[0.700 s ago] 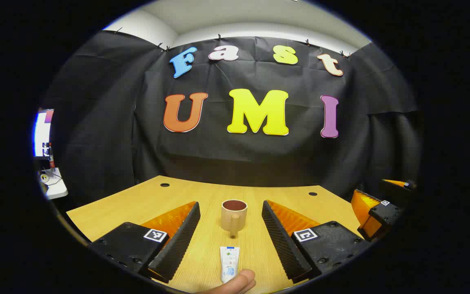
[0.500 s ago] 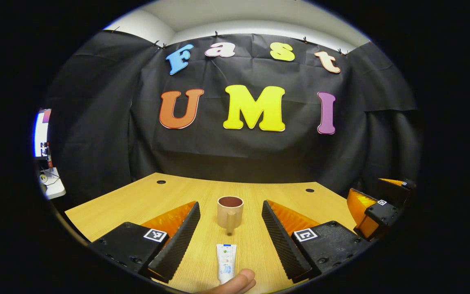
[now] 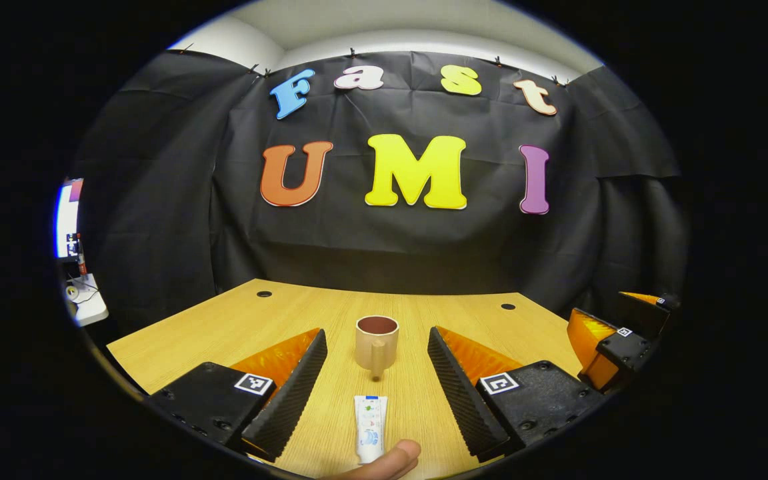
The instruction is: Put the toothbrush and toothpaste on the desktop into the cup, then pick up the cup and place it on the coaster on the desktop.
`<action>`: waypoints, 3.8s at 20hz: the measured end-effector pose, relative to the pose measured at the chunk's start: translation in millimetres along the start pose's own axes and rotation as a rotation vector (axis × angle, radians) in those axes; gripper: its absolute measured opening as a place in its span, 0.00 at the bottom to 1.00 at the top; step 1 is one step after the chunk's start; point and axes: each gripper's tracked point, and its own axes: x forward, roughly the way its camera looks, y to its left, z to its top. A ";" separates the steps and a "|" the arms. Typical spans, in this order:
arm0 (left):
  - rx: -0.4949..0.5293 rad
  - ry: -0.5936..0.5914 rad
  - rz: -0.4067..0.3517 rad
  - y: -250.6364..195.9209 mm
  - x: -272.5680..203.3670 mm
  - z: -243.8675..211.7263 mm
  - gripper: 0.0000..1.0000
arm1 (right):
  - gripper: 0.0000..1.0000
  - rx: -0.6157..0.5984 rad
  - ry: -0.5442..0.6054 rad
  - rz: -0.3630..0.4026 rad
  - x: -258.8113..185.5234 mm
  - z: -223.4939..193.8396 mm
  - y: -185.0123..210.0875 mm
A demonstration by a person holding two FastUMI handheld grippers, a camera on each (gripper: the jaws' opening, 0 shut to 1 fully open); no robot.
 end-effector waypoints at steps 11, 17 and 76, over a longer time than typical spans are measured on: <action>0.018 0.044 0.007 -3.8 9.9 -19.5 0.97 | 0.93 0.012 0.020 -0.003 0.6 -9.5 -5.3; 0.011 0.203 0.024 -5.2 22.5 -66.6 0.97 | 0.95 0.008 0.043 -0.005 3.3 -25.8 -11.0; 0.050 0.252 -0.033 2.3 -13.3 -114.0 0.39 | 0.92 0.032 0.646 0.200 58.3 -206.3 50.8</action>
